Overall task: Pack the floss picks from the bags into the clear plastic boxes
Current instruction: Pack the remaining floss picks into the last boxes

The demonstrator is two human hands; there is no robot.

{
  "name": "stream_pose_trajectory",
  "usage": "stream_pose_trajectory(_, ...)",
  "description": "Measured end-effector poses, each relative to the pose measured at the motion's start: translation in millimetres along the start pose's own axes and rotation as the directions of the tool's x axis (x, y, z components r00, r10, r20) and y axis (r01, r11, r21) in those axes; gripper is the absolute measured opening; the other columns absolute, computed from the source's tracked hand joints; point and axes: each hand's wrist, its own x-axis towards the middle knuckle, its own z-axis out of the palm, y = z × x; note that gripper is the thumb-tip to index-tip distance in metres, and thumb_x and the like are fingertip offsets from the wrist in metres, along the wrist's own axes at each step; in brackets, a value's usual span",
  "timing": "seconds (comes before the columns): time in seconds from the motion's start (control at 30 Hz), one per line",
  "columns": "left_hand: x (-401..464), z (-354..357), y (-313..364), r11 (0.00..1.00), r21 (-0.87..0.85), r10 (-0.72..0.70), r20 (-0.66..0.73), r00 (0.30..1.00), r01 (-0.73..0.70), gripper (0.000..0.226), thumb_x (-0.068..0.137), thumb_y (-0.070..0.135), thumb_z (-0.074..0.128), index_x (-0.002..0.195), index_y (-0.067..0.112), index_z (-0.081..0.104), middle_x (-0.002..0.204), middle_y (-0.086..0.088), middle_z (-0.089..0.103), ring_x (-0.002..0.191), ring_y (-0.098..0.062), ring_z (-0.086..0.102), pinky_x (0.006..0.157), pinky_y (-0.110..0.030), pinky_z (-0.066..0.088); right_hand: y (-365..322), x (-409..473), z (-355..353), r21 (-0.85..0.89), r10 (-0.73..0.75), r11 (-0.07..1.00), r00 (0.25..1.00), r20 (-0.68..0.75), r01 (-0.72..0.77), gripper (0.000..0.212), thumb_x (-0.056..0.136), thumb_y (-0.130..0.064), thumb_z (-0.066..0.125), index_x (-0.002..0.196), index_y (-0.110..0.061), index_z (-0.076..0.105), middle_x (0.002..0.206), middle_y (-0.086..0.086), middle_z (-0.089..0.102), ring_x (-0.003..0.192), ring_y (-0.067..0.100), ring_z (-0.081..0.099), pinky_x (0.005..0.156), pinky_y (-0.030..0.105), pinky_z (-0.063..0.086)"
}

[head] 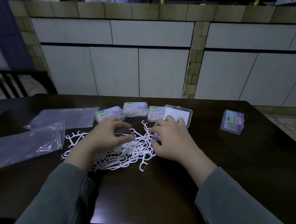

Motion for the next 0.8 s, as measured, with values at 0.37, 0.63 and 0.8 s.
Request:
stream_pose_trajectory(0.37,-4.8,0.3,-7.0,1.0,0.009,-0.003,0.102,0.995,0.002,0.059,0.067,0.059,0.077,0.121,0.037,0.064,0.124,0.012,0.047,0.119,-0.009,0.045,0.104,-0.035,0.039,-7.8,41.3,20.0,-0.107,0.034,0.994,0.993,0.117,-0.022,0.039,0.099,-0.039,0.036,0.126,-0.026,0.062,0.129,0.0,0.057,0.12,0.021,0.042,0.102,0.049,0.024)
stream_pose_trajectory(0.63,-5.5,1.0,-1.0,0.997,-0.05,0.067,0.033,0.997,-0.066,0.049,0.074,0.033,0.062,0.122,0.039,0.059,0.129,0.014,0.049,0.122,-0.009,0.044,0.103,-0.044,0.043,14.0,25.1,9.1,0.181,-0.065,0.982,0.993,0.103,0.046,0.028,0.091,-0.053,0.052,0.105,-0.038,0.071,0.111,-0.02,0.064,0.111,0.008,0.041,0.089,0.034,0.02)
stream_pose_trajectory(0.8,-7.8,8.6,9.0,0.984,0.054,0.161,0.123,0.979,-0.169,0.059,0.08,0.049,0.068,0.134,0.034,0.053,0.139,0.015,0.047,0.126,-0.011,0.034,0.105,-0.036,0.037,22.2,18.2,-1.3,0.149,-0.039,0.989,0.946,0.321,-0.01,0.1,0.041,-0.086,0.067,0.132,-0.049,0.048,0.13,-0.02,0.044,0.119,0.017,0.026,0.097,0.04,0.034)
